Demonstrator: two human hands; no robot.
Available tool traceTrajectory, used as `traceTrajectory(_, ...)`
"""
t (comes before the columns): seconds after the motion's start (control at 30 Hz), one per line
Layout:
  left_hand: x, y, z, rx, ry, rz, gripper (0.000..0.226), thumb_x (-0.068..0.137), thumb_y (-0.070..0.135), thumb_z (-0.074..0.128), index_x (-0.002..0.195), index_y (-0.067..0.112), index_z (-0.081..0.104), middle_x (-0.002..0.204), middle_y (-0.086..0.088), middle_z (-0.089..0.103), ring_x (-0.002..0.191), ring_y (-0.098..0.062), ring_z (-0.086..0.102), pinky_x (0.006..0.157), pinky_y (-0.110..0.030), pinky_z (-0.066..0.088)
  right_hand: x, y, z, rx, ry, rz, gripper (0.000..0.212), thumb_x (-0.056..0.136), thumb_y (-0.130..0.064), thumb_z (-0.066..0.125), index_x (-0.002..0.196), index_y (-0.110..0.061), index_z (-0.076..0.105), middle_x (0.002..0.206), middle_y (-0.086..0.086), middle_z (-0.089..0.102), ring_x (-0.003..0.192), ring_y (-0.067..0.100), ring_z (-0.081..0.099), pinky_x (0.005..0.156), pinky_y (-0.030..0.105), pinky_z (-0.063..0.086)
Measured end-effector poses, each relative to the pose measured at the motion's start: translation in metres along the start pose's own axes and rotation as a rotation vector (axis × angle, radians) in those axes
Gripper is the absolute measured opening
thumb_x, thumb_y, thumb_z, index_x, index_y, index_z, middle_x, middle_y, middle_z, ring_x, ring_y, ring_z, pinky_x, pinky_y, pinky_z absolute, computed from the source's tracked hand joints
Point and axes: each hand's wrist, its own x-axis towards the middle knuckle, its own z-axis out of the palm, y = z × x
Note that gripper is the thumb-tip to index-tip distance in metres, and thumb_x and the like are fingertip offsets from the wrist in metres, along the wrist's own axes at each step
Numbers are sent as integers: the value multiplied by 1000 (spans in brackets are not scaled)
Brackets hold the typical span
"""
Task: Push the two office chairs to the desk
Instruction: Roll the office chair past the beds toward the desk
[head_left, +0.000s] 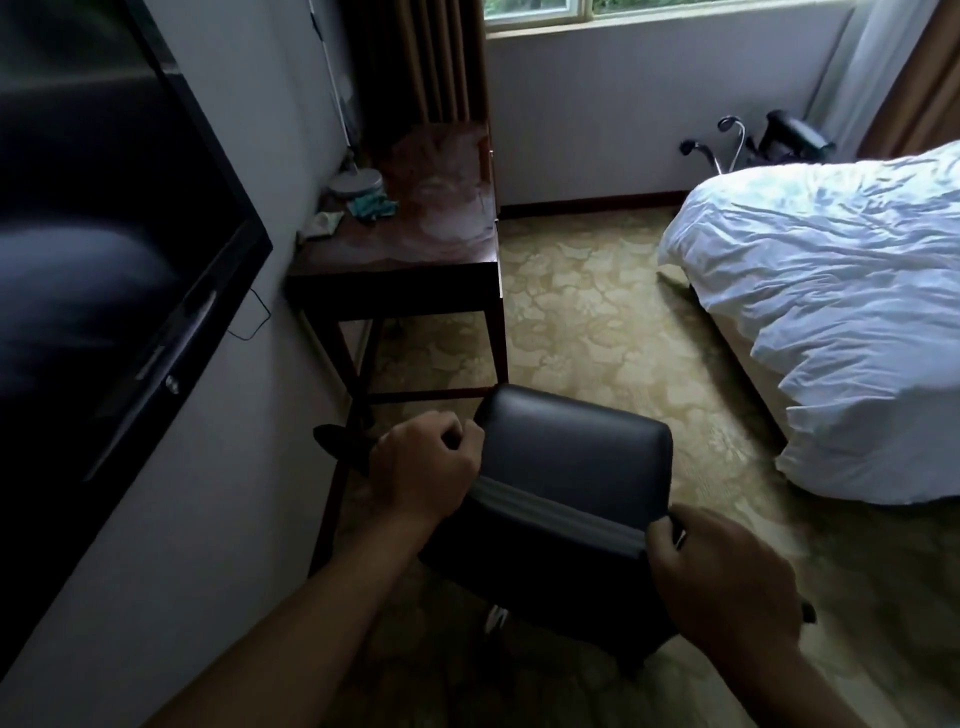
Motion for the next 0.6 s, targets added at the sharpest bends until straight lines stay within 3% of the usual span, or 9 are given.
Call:
traceTrajectory(0.27,78,-9,35,37,-14,52,41,80,47,50,48,23,40,50,8,45,55,-26,55,54,-28,32,65,-16,17,53,-26,68,35,87,-29,52,54,-19,48,52,-7,48,47,8,43,47,25,21)
traceTrajectory(0.43,88,-14,39,10,-6,105,39,82,44,51,53,18,51,54,5,56,53,-23,55,52,-26,33,60,-22,19,83,-5,72,36,84,-28,55,50,-24,43,49,-11,42,45,1,40,46,21,20)
traceTrajectory(0.6,116,-6,50,20,-3,89,38,80,46,51,51,21,47,57,2,59,57,-27,58,55,-27,29,82,-23,22,34,75,108,36,81,-35,46,49,-20,40,44,-10,40,41,0,37,45,20,18)
